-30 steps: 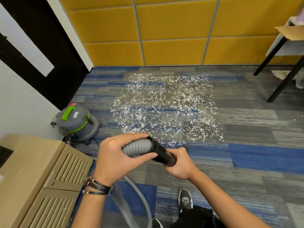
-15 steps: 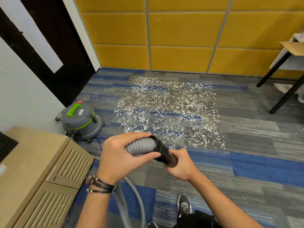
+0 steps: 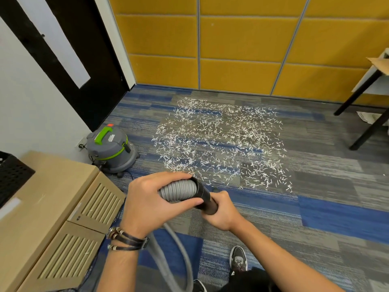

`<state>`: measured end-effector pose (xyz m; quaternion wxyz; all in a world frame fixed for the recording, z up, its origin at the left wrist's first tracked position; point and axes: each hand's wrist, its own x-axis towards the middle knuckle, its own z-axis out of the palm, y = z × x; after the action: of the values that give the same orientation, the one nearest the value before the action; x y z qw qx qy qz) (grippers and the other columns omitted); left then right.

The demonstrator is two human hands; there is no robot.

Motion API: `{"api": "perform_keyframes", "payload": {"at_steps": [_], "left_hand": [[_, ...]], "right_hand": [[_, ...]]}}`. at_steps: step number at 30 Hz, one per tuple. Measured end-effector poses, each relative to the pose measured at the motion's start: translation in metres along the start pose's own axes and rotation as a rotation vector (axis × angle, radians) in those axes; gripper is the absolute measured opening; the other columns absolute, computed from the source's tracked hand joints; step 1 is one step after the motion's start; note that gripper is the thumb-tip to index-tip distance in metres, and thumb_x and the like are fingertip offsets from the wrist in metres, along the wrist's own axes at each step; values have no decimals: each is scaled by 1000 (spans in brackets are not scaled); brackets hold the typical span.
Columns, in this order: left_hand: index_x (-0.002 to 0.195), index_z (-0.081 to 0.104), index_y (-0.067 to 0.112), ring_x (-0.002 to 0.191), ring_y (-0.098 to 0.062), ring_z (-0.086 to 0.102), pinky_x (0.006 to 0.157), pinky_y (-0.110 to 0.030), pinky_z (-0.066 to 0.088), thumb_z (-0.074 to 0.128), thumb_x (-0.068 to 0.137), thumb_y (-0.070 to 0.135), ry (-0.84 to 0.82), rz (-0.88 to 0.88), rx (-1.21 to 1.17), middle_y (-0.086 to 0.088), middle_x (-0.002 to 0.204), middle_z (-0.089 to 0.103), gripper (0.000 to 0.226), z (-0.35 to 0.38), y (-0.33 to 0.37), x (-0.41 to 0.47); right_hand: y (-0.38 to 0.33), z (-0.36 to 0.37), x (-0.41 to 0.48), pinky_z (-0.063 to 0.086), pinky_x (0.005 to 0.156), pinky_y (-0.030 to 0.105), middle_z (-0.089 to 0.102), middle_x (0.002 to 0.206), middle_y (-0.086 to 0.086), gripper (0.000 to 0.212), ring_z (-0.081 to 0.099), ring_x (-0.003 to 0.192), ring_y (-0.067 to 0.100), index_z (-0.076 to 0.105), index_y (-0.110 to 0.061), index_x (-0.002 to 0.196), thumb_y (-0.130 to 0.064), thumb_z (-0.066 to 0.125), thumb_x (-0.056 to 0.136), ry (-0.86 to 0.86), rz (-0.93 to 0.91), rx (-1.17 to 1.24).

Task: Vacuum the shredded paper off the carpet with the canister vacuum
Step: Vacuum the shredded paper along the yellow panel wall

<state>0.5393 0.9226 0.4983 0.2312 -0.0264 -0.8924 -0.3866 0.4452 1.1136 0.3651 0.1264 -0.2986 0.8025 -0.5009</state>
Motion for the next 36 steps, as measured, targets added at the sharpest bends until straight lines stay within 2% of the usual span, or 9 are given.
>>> {"api": "perform_keyframes", "payload": {"at_steps": [5, 8, 12, 17, 20, 25, 27, 31, 36], "left_hand": [[104, 83, 33, 92, 4, 74, 88, -23, 57, 93, 62, 60, -8, -59, -53, 24, 102, 78, 51, -8, -11, -18], [106, 83, 32, 94, 2, 74, 88, -28, 59, 93, 64, 59, 18, -71, -44, 22, 103, 78, 51, -12, -14, -28], [108, 82, 31, 93, 1, 74, 85, -33, 61, 93, 69, 57, 74, -48, 16, 20, 104, 78, 48, -23, -17, -38], [108, 83, 27, 93, 0, 74, 84, -33, 61, 94, 69, 57, 100, -60, 60, 18, 105, 78, 51, -41, -21, -49], [107, 83, 28, 93, 0, 75, 86, -29, 60, 94, 68, 57, 105, -71, 25, 18, 105, 78, 50, -51, -19, -53], [106, 82, 29, 89, 5, 72, 85, -12, 52, 91, 67, 59, 120, -74, 26, 23, 101, 76, 50, -69, -18, -61], [106, 83, 26, 87, 6, 71, 84, -10, 49, 92, 69, 57, 130, -57, 77, 22, 99, 75, 49, -71, -18, -62], [106, 84, 24, 87, 2, 73, 84, -18, 55, 92, 71, 57, 171, -58, 128, 16, 101, 78, 49, -74, -22, -55], [106, 83, 25, 90, 1, 74, 84, -23, 58, 90, 70, 60, 157, -108, 136, 18, 103, 78, 50, -72, -30, -37]], "right_hand": [[6, 9, -11, 28, 51, 23, 41, 52, -10, 21, 33, 50, 7, 53, -21, 66, -7, 69, 67, -63, -4, -39], [6, 15, -16, 28, 52, 21, 42, 51, -12, 15, 35, 48, 7, 56, -14, 67, -6, 69, 68, -63, -15, -38], [-7, 29, -9, 28, 52, 18, 42, 50, -12, 17, 35, 47, 7, 53, -24, 66, -12, 64, 65, -54, -26, -51], [-24, 52, 3, 25, 50, 19, 40, 51, -13, 43, 30, 49, 6, 46, -36, 62, 0, 69, 68, -89, -48, 14], [-29, 64, 4, 27, 50, 23, 40, 52, -11, 32, 31, 52, 4, 50, -29, 65, -4, 69, 69, -107, -60, 21], [-34, 76, -1, 30, 52, 22, 42, 54, -14, 29, 36, 52, 2, 49, -34, 65, -12, 68, 68, -116, -118, 64], [-35, 77, 2, 31, 52, 21, 44, 54, -14, 24, 38, 50, 2, 52, -32, 66, -14, 68, 68, -110, -130, 69], [-36, 81, 21, 33, 51, 24, 43, 54, -9, 18, 38, 51, 1, 55, -16, 66, -9, 71, 70, -119, -136, 40], [-41, 81, 57, 31, 51, 21, 41, 52, -13, 31, 33, 50, 1, 52, -34, 70, -7, 68, 68, -162, -149, 29]]}}
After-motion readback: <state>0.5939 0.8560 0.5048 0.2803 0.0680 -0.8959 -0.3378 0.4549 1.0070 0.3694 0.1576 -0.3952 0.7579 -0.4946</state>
